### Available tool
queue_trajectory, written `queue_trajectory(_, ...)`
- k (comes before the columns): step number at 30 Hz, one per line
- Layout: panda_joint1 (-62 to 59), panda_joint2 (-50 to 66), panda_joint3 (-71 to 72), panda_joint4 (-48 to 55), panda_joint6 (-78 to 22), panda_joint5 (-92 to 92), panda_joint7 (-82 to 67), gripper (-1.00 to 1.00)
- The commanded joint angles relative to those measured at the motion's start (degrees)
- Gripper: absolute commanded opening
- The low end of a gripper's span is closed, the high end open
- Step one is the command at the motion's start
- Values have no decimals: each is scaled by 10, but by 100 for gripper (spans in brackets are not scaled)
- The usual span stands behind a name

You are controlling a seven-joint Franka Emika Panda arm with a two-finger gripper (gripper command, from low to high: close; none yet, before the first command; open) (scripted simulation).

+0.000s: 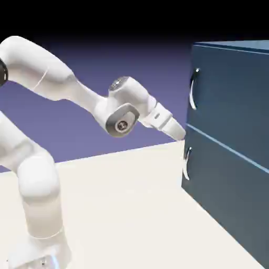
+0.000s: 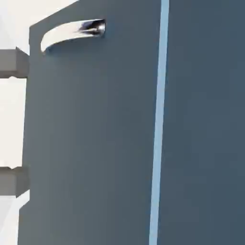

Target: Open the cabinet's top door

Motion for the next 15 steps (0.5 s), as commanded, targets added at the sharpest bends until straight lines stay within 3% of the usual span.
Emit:
queue_trajectory(1,-10,-4,11,5,-1,25,-17,0)
queue_trajectory(15,-150,-57,161,79,-19,374,-248,0)
